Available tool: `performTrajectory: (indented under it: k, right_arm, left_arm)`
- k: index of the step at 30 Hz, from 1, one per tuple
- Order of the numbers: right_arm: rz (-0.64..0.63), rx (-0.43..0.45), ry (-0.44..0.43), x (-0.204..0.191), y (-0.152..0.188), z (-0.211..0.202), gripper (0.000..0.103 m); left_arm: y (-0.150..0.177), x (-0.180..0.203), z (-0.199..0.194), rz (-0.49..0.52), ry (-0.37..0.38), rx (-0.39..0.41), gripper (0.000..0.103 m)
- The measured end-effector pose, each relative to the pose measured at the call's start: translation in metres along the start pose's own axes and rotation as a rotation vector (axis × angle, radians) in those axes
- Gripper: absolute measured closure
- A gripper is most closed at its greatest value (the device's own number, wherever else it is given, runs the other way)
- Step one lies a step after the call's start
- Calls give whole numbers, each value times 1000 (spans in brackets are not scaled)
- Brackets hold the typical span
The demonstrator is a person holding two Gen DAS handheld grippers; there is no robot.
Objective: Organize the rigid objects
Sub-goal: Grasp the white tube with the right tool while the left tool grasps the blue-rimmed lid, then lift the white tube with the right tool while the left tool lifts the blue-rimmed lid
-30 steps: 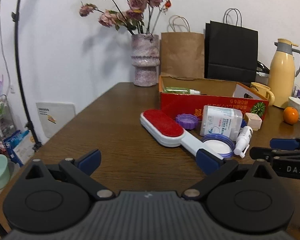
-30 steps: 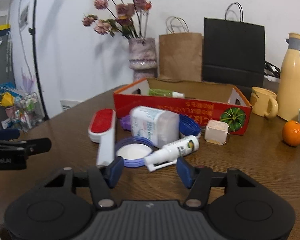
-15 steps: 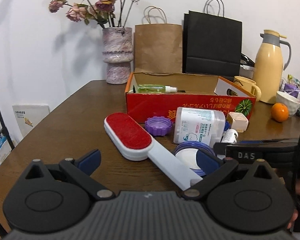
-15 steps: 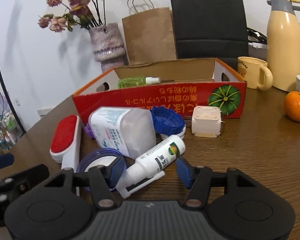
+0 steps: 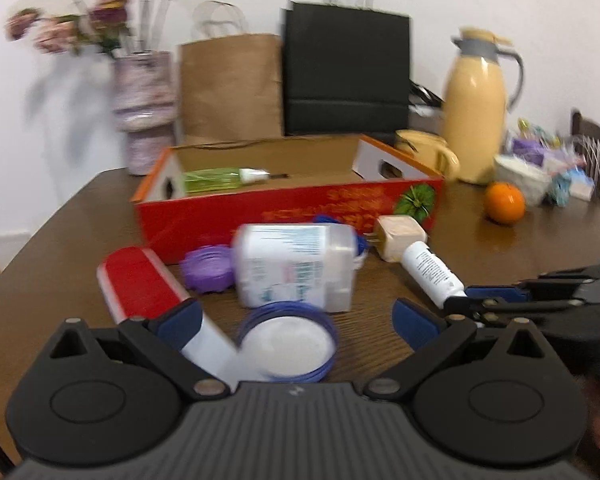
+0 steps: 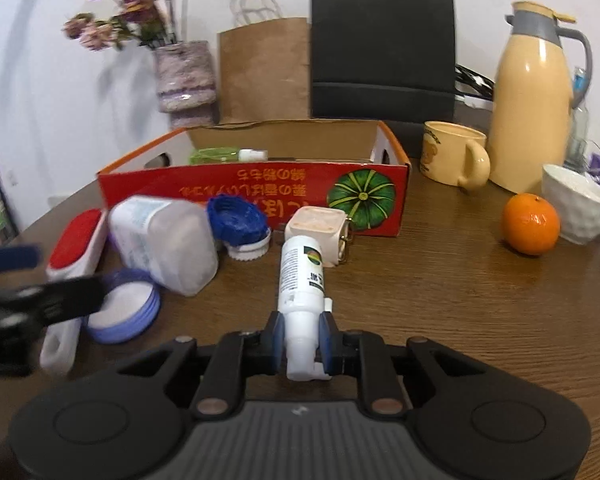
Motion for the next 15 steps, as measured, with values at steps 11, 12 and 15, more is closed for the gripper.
performTrajectory:
  k: [11, 12, 15]
  right_arm:
    - [-37, 4, -60, -8, -2, 3, 48]
    - [-38, 7, -65, -10, -2, 5, 47]
    - [-23, 6, -53, -10, -2, 11, 76]
  left_arm:
    - [21, -1, 43, 21, -1, -144, 16]
    - [22, -2, 43, 13, 4, -149, 23]
    - [21, -2, 41, 9, 22, -142, 36]
Point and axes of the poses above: each gripper's, at about its wrist camera, not at the fingertips, and z roughly the way its jaws point, x to its right, y to its underside, the point moved 6 cm from there along z, roughly the way its jaws point, and after that the axes turned 6 degrees about x, right-handed, at the moved point
